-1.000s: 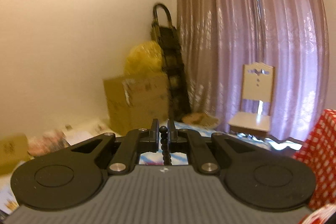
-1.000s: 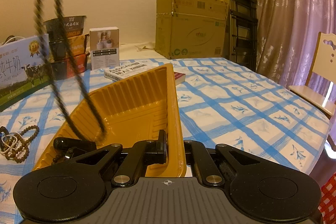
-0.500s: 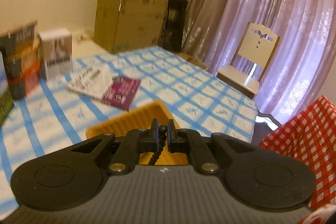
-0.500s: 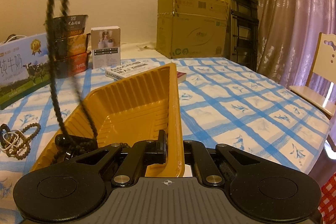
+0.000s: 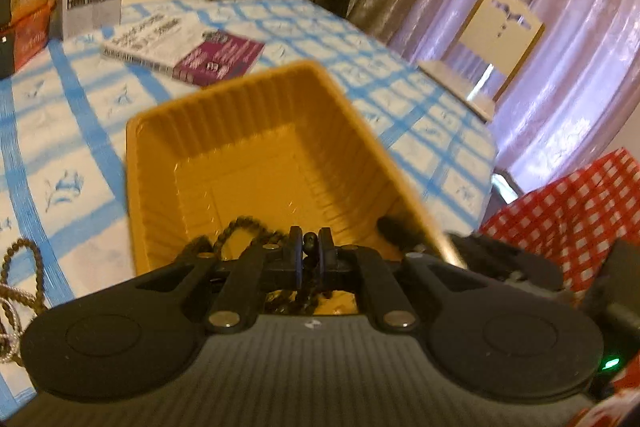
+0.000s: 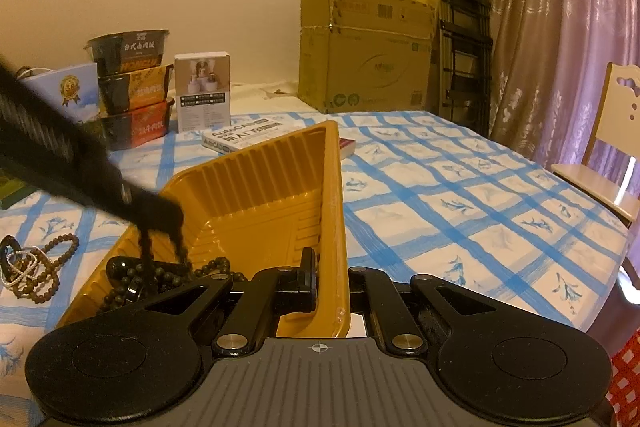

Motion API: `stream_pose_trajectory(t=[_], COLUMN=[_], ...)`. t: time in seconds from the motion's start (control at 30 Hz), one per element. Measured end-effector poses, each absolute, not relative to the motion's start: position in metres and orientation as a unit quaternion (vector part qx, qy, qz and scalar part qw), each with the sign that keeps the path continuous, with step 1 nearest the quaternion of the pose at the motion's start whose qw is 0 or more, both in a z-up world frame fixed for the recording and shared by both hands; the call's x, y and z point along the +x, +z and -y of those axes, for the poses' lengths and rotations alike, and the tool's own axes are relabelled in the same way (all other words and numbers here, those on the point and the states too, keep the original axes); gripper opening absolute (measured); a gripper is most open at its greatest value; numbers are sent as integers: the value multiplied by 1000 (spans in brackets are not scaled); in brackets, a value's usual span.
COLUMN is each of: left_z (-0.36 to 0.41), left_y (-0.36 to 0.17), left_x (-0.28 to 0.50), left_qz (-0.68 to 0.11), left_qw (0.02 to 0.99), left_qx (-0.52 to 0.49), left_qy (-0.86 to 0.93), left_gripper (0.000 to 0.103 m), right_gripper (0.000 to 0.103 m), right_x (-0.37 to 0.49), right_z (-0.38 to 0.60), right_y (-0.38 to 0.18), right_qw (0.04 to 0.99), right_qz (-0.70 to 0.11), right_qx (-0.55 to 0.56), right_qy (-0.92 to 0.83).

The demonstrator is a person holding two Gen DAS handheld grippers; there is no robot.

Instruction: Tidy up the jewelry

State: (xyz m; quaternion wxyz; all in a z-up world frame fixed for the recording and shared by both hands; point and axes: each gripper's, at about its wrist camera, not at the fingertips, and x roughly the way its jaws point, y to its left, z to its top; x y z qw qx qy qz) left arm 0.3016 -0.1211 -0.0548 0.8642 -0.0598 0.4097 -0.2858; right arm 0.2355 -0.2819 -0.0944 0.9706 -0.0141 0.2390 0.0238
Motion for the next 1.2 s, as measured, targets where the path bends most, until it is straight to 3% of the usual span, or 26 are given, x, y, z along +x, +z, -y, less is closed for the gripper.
stream_pose_trajectory(t=[0.4,0.83,1.2], left_z=[86,-20,-89], left_y=[-48,-45,-72], left_x=[290,235,205], left_qz=[-387,-356,-368], left_qw=[883,931,927], left_qx=[-93,-34,-70], left_qy=[-248,-76,14], left_gripper=[30,30,32], right_gripper=[5,5,5], right_x=[235,234,233], right_z=[283,284,279], right_y=[-96,-97,-94], right_qw=[970,970,969], right_qz=[-242,-244,-247], right_qx=[-11,-11,-22], right_qy=[23,20,12])
